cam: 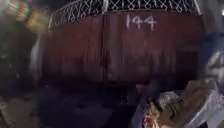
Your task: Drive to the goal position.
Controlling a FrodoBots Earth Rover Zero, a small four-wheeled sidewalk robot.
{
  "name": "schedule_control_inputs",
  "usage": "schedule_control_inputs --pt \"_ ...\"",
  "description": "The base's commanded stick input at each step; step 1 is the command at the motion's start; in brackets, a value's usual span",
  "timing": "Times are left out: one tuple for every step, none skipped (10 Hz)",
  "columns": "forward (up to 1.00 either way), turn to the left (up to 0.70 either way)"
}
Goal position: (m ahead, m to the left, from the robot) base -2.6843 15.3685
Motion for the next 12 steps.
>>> schedule_control_inputs --pt "0.00 0.00" --pt "0.00 0.00" --pt "0.00 0.00" --pt "0.00 0.00" --pt "0.00 0.07" --pt "0.00 0.57" --pt "0.00 0.70" --pt "0.00 0.70" --pt "0.00 0.70" --pt "0.00 0.70" --pt "0.00 0.70" --pt "0.00 0.70"
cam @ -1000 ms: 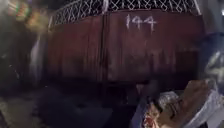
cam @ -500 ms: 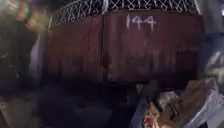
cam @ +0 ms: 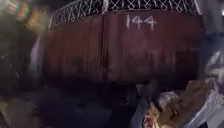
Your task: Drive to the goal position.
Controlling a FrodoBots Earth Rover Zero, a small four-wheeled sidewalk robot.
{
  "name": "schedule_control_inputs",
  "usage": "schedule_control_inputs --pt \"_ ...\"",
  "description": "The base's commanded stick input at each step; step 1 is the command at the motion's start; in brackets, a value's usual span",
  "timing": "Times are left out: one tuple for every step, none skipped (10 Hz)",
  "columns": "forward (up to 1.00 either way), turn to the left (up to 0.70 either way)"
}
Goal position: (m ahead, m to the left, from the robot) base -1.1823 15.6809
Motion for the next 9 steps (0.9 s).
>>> schedule_control_inputs --pt "0.00 0.70" --pt "0.00 0.70" --pt "0.00 0.70" --pt "0.00 0.70" --pt "0.00 0.70" --pt "0.00 0.70" --pt "0.00 0.70" --pt "0.00 0.70" --pt "0.00 0.70"
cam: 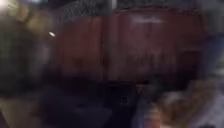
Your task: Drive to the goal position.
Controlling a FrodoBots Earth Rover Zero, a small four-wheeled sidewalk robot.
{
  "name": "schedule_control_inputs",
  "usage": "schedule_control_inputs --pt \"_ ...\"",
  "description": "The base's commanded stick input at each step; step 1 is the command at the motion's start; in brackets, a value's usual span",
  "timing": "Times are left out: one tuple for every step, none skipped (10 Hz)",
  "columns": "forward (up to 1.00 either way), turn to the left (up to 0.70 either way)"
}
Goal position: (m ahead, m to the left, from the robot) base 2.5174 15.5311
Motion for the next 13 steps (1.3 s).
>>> schedule_control_inputs --pt "0.00 0.70" --pt "0.00 0.70" --pt "0.00 0.70" --pt "0.00 0.70" --pt "0.00 0.70" --pt "0.00 0.70" --pt "0.00 0.70" --pt "0.00 0.70" --pt "0.00 0.70" --pt "0.00 0.70" --pt "0.00 0.70" --pt "0.00 0.70" --pt "0.00 0.70"
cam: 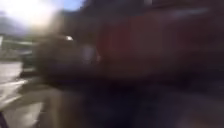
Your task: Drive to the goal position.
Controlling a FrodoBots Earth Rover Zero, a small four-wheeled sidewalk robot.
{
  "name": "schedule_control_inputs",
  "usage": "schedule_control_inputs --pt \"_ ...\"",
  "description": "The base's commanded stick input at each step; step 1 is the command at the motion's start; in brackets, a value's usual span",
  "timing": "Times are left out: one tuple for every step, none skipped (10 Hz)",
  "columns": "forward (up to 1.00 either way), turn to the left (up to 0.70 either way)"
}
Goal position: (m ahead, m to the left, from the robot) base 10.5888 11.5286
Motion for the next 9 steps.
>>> schedule_control_inputs --pt "0.00 0.70" --pt "0.00 0.70" --pt "0.00 0.70" --pt "0.00 0.70" --pt "0.00 0.70" --pt "0.00 0.70" --pt "0.00 0.70" --pt "0.00 0.70" --pt "0.00 0.70"
